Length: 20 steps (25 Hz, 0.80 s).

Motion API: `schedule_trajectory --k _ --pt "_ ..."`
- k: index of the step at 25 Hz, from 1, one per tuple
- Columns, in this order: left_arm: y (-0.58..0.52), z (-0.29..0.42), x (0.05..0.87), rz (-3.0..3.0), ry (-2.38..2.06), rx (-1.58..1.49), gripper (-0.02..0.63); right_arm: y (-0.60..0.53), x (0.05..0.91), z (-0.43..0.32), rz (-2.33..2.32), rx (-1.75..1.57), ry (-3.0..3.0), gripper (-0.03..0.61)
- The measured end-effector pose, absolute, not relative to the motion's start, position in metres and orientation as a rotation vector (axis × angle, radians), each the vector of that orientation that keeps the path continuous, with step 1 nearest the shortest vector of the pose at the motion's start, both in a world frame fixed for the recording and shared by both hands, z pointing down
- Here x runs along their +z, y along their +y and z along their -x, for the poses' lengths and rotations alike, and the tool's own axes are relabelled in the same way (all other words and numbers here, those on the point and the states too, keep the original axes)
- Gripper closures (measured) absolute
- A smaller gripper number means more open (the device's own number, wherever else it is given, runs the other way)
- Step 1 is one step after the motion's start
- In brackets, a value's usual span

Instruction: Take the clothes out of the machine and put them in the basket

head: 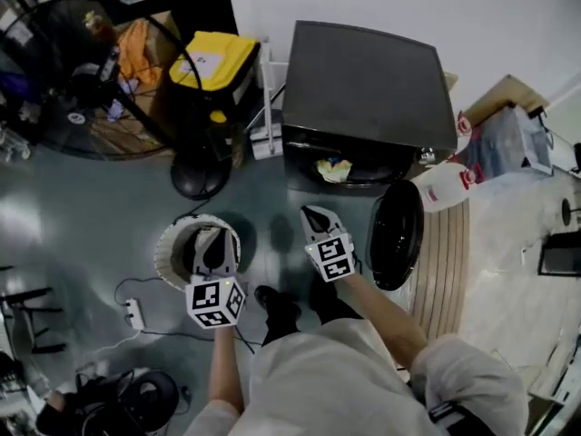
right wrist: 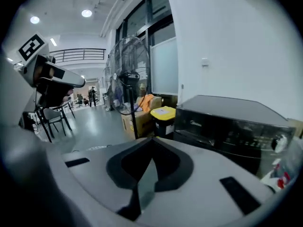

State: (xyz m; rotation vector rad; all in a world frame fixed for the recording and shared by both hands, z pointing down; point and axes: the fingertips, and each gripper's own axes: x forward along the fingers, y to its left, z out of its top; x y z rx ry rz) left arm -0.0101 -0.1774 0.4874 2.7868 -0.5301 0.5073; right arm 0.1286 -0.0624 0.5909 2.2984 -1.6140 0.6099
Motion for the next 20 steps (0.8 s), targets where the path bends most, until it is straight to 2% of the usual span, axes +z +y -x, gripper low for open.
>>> schedule_trajectory --k 8,20 --pt "-0.096 -0.101 0.521 -2.822 -0.388 0.612 0.595 0.058 0.635 -0.216 -2.418 0.742 -1.434 0.555" --pt "-0.076 -0.182 0.626 -2.821 -0.253 0.713 0.595 0.090 0.746 -0.275 -2.528 0.865 -1.293 0.555"
